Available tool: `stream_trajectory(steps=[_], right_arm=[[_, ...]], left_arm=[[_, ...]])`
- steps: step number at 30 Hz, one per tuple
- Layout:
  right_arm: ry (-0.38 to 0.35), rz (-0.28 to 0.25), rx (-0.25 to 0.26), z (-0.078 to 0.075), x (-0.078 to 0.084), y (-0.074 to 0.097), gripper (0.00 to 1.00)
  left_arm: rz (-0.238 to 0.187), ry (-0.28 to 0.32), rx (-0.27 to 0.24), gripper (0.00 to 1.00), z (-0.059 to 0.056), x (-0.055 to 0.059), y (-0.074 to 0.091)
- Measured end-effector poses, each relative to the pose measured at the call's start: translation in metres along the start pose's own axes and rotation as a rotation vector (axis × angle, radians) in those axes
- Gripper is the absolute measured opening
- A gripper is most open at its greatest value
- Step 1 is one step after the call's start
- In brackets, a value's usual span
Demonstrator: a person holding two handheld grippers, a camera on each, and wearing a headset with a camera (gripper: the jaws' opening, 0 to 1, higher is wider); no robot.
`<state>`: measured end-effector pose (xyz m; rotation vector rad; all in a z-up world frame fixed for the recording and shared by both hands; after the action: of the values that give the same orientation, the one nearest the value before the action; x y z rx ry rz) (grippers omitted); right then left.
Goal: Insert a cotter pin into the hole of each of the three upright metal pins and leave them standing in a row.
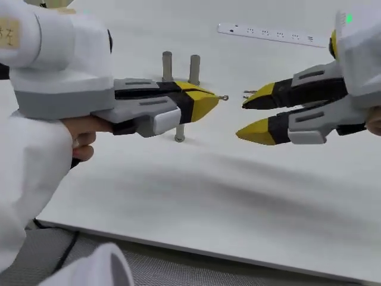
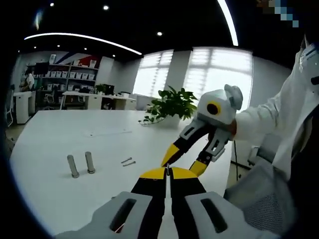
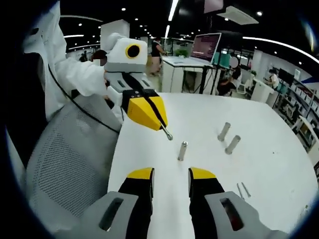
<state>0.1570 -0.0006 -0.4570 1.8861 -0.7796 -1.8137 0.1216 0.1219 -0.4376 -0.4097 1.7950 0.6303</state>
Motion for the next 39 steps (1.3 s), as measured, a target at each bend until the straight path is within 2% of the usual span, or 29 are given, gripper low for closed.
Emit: stream_trajectory(steps=[4,7,9,10,19,25,28,31,36,39], right_arm=[[-0.077,-0.052,-0.057,0.006,-0.007,0.000,0.20],[-0.106,-0.080,-0.093,0.010,-0.012,0.000,0.19],[-0.136,-0.107,-0.154,0.015,-0.016,0.000,0.19],[-0.137,-0.122,-0.161,0.015,-0.018,0.000,0.19],[-0.142,-0.152,-0.171,0.017,-0.027,0.002,0.13],[-0.127,-0.133,-0.208,0.022,-0.028,-0.001,0.11],[-0.126,-0.130,-0.220,0.025,-0.029,-0.003,0.08],[-0.121,-0.134,-0.234,0.030,-0.031,-0.003,0.06],[-0.120,-0.134,-0.244,0.032,-0.032,-0.004,0.00],[-0.118,-0.133,-0.247,0.029,-0.031,-0.003,0.00]], left_arm=[[0.004,-0.039,0.037,0.00,0.000,-0.002,0.002],[0.008,-0.072,0.068,0.00,0.000,-0.003,0.004],[0.018,-0.097,0.081,0.00,0.000,-0.003,0.004],[0.025,-0.102,0.087,0.00,-0.001,-0.002,0.005],[0.023,-0.129,0.132,0.00,-0.003,-0.004,0.009],[0.043,-0.149,0.163,0.00,-0.007,-0.002,0.009],[0.036,-0.134,0.185,0.00,-0.009,-0.002,0.010],[0.054,-0.146,0.200,0.00,-0.010,0.000,0.010],[0.054,-0.149,0.213,0.00,-0.012,0.001,0.009],[0.067,-0.157,0.224,0.00,-0.014,0.003,0.010]])
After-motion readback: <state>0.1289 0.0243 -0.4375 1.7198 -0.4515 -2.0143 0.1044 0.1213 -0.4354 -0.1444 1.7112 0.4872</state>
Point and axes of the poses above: the centre of the closed fingertips' face, and the gripper's own axes: y roughly backward along the fingers, z roughly to its left, x roughly out of its underside, the point moved 6 cm from there along y, roughly backward along the fingers, and after that the axes turned 2 degrees about z, right-handed, at the moved point
